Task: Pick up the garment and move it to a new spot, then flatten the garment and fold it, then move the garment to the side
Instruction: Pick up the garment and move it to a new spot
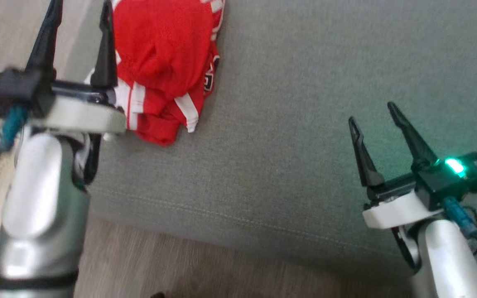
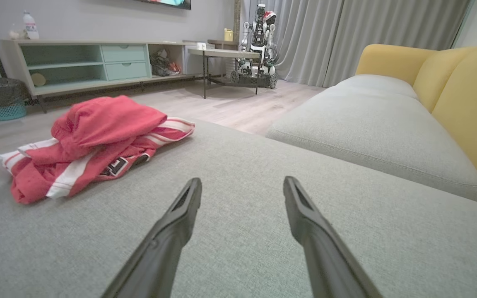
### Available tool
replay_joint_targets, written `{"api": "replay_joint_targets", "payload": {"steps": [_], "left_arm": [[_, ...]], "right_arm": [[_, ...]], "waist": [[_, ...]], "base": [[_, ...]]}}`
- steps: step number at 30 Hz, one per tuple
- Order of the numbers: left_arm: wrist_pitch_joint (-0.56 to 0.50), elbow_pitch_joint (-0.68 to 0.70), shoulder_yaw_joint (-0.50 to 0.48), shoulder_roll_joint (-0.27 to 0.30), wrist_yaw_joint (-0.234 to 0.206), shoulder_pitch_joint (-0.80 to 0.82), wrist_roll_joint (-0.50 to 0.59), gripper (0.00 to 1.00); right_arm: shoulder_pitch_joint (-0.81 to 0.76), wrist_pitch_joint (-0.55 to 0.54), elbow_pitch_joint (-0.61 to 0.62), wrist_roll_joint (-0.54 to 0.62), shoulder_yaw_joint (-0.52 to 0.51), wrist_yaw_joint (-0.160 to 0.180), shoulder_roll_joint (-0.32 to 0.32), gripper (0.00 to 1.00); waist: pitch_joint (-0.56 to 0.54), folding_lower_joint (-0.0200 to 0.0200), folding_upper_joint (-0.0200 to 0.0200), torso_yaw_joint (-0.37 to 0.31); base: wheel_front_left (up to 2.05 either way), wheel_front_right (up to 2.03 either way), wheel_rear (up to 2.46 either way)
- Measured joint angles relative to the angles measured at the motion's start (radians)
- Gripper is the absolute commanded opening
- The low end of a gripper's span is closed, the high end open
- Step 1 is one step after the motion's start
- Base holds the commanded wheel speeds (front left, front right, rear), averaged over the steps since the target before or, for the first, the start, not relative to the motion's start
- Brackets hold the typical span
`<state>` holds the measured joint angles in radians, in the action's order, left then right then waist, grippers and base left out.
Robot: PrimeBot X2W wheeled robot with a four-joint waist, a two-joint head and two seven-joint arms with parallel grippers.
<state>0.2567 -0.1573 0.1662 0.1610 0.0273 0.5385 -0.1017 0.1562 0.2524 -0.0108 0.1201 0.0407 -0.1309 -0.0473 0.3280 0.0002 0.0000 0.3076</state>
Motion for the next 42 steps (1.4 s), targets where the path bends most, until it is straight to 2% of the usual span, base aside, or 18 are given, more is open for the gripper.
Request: {"api": "replay_joint_targets", "payload": {"steps": [4,8,11,19,23,24,25,34,42], "left_arm": [[-0.119,-0.243,-0.016,0.000,0.054,0.160,-0.080,1.00],[-0.239,-0.382,0.010,-0.008,0.086,0.332,-0.130,1.00],[-0.309,-0.476,0.060,-0.017,0.097,0.402,-0.189,1.00],[-0.423,-0.616,0.258,-0.014,0.104,0.463,-0.406,1.00],[-0.444,-0.641,0.320,0.019,0.104,0.486,-0.494,1.00],[-0.435,-0.649,0.336,0.030,0.104,0.491,-0.506,0.29],[-0.417,-0.654,0.346,0.040,0.104,0.492,-0.516,0.00],[-0.209,-0.644,0.413,0.120,0.104,0.493,-0.587,0.00],[-0.111,-0.544,0.454,0.196,0.104,0.535,-0.563,0.00]], "right_arm": [[0.029,0.000,0.014,0.012,-0.007,0.000,-0.031,1.00],[0.052,0.000,0.034,0.020,-0.027,0.000,-0.057,1.00],[0.067,0.000,0.042,0.020,-0.034,0.000,-0.073,1.00],[0.085,0.000,0.055,0.020,-0.028,0.000,-0.093,1.00],[0.092,0.000,0.055,0.018,-0.015,0.000,-0.095,1.00],[0.099,0.000,0.055,0.017,-0.012,0.000,-0.095,1.00],[0.105,0.000,0.055,0.015,-0.009,0.000,-0.094,1.00],[0.116,0.000,0.057,-0.001,-0.016,0.000,-0.066,1.00],[0.109,0.000,0.066,-0.026,-0.023,0.000,-0.030,1.00]], "waist": [[0.076,0.0001,0.0000,-0.005],[0.143,0.0002,0.0000,0.001],[0.179,0.0003,-0.0001,0.013],[0.215,-0.0002,0.0000,0.039],[0.217,-0.0002,0.0000,0.028],[0.216,-0.0002,0.0000,0.024],[0.214,-0.0002,0.0000,0.019],[0.155,-0.0002,0.0000,-0.021],[0.067,-0.0002,0.0001,-0.072]], "base": [[0.00,0.00,0.00],[0.00,0.00,0.00],[0.00,0.00,0.00],[0.00,0.00,0.00],[0.00,0.00,0.00],[0.00,0.00,0.00],[0.00,0.00,0.00],[0.00,0.00,0.00],[0.00,0.00,0.00]]}}
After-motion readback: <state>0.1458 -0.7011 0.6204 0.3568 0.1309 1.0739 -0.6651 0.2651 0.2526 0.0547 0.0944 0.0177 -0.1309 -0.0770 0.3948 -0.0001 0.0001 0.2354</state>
